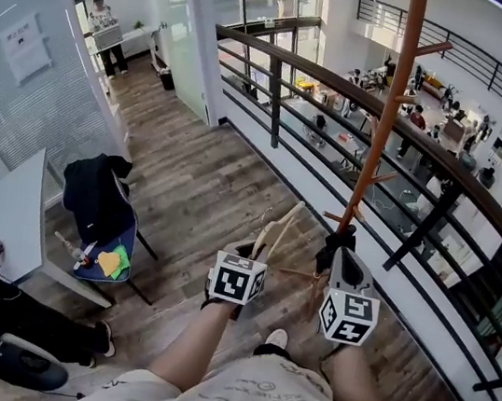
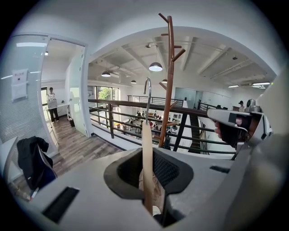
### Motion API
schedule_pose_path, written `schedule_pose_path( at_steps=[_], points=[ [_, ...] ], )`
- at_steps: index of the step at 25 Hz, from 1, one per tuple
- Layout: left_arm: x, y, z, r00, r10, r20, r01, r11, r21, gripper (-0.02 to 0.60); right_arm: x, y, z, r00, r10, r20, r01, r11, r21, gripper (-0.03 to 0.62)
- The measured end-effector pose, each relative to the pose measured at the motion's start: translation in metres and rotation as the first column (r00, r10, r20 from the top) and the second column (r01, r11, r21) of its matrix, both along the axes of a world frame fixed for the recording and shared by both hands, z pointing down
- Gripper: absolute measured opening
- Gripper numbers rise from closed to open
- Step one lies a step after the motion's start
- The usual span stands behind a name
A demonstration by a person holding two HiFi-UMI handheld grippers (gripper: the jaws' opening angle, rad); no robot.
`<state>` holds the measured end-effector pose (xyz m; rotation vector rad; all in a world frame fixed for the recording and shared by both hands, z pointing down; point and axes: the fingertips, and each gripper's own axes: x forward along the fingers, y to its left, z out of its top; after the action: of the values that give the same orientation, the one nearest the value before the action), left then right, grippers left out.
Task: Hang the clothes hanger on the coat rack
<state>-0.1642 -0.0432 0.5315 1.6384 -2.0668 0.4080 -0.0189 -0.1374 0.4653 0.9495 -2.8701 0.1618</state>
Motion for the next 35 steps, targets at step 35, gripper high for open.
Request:
schedule_pose_path(
  at_steps=[35],
  points=[
    [-0.084, -0.249, -0.022, 0.966, 0.25, 0.063, -0.248, 0.968, -0.038, 0.057, -0.032, -0.21, -0.022, 0.971, 0.237, -0.003, -0.237, 0.971, -0.019, 0.002]
  ],
)
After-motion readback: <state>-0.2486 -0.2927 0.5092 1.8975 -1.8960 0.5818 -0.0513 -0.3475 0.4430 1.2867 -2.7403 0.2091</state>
